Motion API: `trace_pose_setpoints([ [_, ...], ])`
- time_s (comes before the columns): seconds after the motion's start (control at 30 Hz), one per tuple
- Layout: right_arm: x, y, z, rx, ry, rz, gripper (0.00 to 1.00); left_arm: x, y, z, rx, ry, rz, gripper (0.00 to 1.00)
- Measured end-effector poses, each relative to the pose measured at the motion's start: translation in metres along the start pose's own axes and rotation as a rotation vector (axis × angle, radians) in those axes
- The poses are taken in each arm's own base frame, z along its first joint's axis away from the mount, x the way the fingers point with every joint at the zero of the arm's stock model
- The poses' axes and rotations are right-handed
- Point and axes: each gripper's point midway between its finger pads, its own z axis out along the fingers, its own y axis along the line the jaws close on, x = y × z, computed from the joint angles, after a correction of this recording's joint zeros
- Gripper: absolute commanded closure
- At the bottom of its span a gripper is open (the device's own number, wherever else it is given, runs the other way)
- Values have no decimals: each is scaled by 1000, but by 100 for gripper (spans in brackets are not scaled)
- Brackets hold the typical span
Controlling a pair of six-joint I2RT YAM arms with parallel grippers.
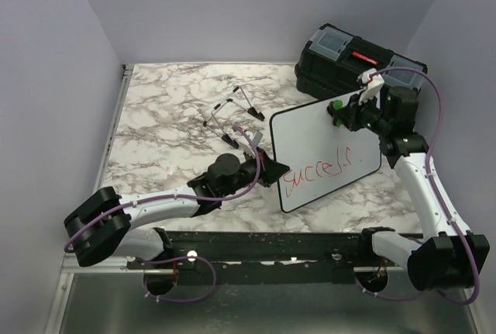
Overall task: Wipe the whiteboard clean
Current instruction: Erase the whiteboard at the center of the board.
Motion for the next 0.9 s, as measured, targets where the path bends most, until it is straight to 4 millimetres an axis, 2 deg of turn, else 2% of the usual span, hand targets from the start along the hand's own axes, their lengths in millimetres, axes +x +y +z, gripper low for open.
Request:
trace_pose_setpoints([
  [0.13,-6,-20,6,84,-12,28,99,1,1,-1,2,0,-2,100],
  [0.23,-4,-19,7,73,-6,25,99,3,5,-2,-5,1,-2,100],
  [0.33,1,-3,6,-30,10,-14,99,3,5,-2,-4,0,0,100],
  [0.5,21,43,-3,-301,58,-44,99,3,4,-2,-3,0,0,100],
  [0.57,20,48,-4,-325,54,-32,99,2,4,-2,1,-1,2,100],
  [0.67,10,39,-1,-253,31,-6,99,3,4,-2,5,-3,2,100],
  [0.83,-7,-4,10,-15,-7,40,99,6,6,-5,2,-2,0,100],
  [0.9,-9,-15,13,34,-10,50,99,5,6,-6,1,-3,-6,100],
])
